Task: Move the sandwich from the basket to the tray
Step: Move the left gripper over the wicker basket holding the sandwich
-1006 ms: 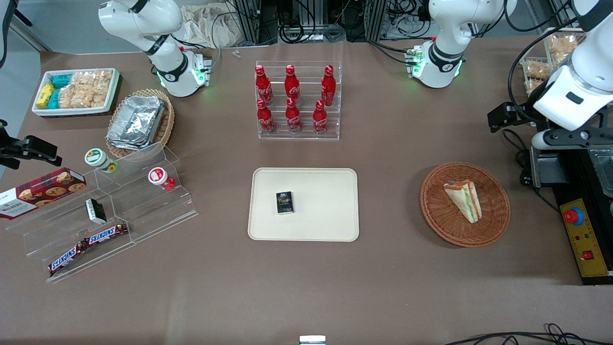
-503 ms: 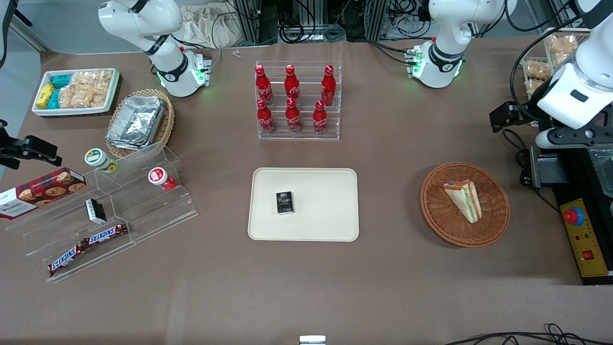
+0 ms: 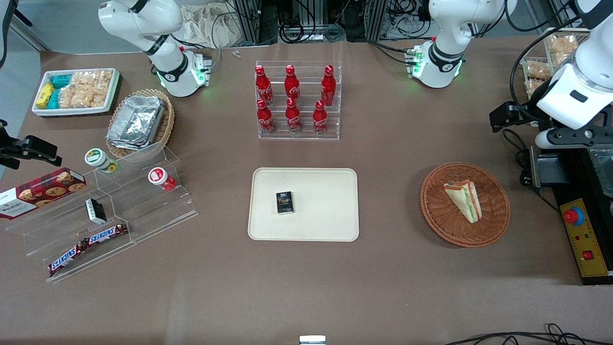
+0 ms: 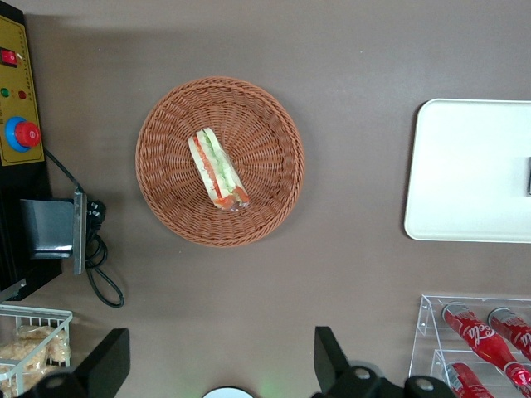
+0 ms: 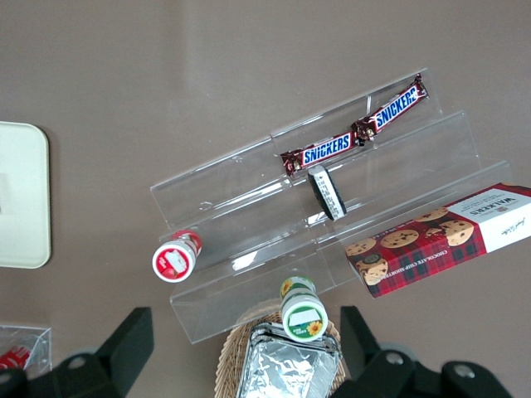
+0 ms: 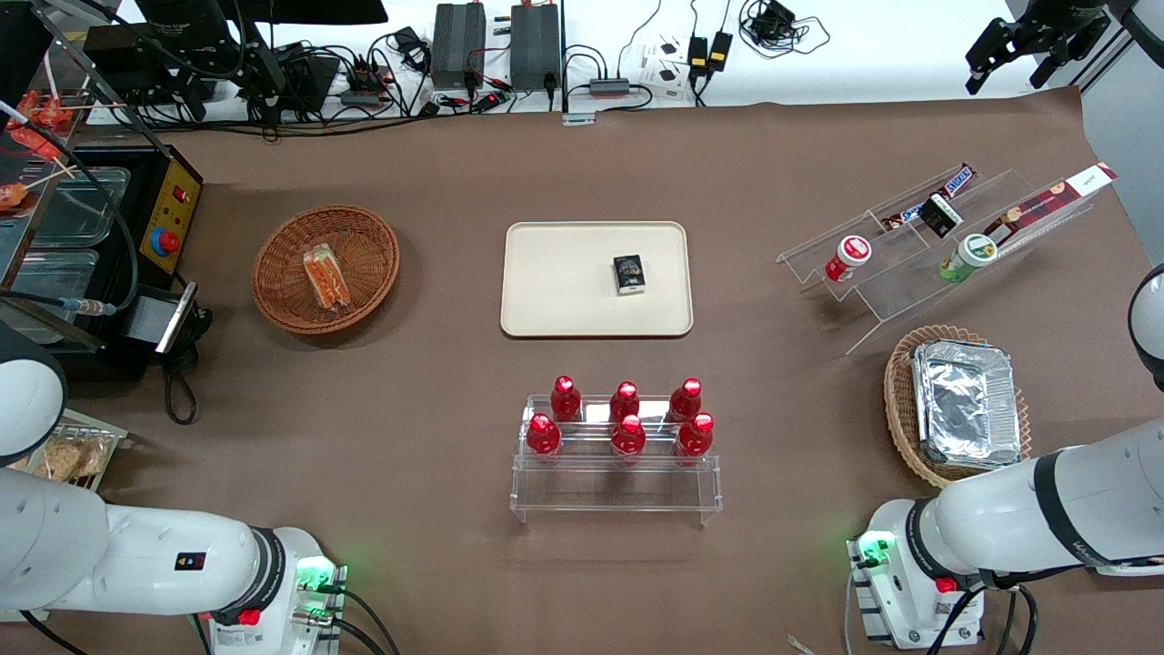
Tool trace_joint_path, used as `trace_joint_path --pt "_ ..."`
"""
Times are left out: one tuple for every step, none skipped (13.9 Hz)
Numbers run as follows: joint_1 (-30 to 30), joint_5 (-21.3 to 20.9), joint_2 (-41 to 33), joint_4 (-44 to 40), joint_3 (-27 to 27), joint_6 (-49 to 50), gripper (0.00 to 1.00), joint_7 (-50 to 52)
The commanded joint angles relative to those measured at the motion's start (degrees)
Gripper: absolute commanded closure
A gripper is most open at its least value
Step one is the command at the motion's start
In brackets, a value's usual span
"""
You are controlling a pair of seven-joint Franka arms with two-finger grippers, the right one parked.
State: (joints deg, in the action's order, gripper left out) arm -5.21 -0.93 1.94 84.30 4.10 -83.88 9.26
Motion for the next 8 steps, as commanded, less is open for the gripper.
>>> trace_joint_path --pt "-0.33 -0.03 -0.10 -0.10 -0.15 0.56 0.00 0.32" --pt "-0.33 -0.03 -0.10 -0.10 -0.15 0.56 0.00 0.32" --pt "-0.33 -0.03 -0.36 0.16 -0.15 0.56 0.00 0.32" --pt "-0.33 -0.03 -0.53 0.60 -0.15 0.56 0.00 0.23" --pt "-0.33 -0.03 -0.54 0.69 -0.15 0.56 0.00 0.14" --pt "-0.33 -0.03 -0.62 0.69 -0.15 0.56 0.00 0.14" --pt "-0.33 -0.03 -0.71 0.87 -0.15 0.56 0.00 0.14" --pt "-0.33 0.05 -0.80 1.04 -0.15 0.56 0.00 0.14"
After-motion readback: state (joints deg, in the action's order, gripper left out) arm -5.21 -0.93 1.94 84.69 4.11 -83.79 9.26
